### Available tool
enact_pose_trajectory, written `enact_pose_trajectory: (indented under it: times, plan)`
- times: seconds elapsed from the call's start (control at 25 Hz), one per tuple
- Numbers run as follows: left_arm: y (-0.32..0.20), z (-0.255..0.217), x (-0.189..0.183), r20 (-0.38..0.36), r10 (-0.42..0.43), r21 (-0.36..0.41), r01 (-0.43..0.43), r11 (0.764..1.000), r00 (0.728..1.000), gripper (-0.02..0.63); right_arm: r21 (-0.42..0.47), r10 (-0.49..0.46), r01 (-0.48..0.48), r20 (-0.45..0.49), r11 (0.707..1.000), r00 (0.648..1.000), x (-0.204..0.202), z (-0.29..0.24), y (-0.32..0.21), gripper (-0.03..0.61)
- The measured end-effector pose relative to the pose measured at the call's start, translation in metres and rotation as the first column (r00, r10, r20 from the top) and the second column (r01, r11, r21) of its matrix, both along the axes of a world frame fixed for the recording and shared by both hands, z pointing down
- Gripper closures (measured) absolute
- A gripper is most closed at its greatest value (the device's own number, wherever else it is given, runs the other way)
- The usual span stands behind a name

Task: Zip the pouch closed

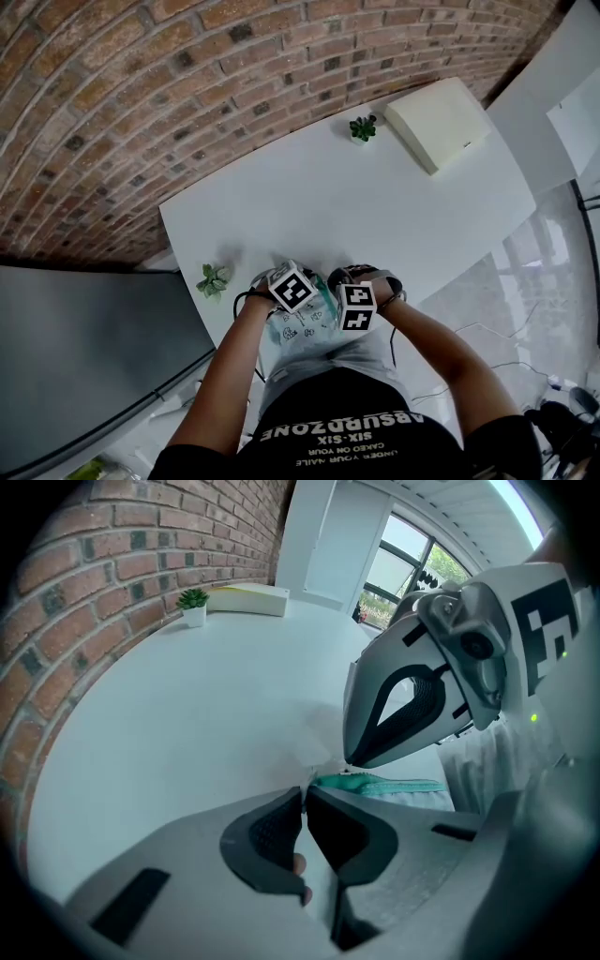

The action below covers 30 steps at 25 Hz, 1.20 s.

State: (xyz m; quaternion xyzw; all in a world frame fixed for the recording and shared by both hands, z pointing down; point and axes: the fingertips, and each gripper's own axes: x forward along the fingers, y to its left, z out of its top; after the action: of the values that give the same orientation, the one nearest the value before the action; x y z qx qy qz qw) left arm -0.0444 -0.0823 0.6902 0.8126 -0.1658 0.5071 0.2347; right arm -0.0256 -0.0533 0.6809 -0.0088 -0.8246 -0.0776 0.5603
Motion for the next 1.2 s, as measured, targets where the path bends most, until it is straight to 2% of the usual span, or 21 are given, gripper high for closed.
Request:
enact_pose_trajectory:
  times: [0.88, 1.08, 1.2]
  plan:
    - [0.002, 0.004, 0.001, 0.005, 0.021, 0.014, -0.021, 1.0, 1.0, 0.591, -0.025, -0.028, 0.028, -0.017, 0.999, 0.999, 0.006, -0.005, 0.012, 0.577]
    - [0.002, 0.003, 0.001, -0.001, 0.019, 0.014, -0.019, 1.0, 1.0, 0.591, -0.04, -0.08, 0.079, -0.035, 0.996, 0.996, 0.006, -0.006, 0.018, 0.577]
    - [0.002, 0.003, 0.001, -0.002, 0.021, 0.018, -0.021, 1.0, 1.0, 0.591, -0.041, -0.072, 0.071, -0.03, 0.997, 0.997, 0.008, -0.006, 0.019, 0.577]
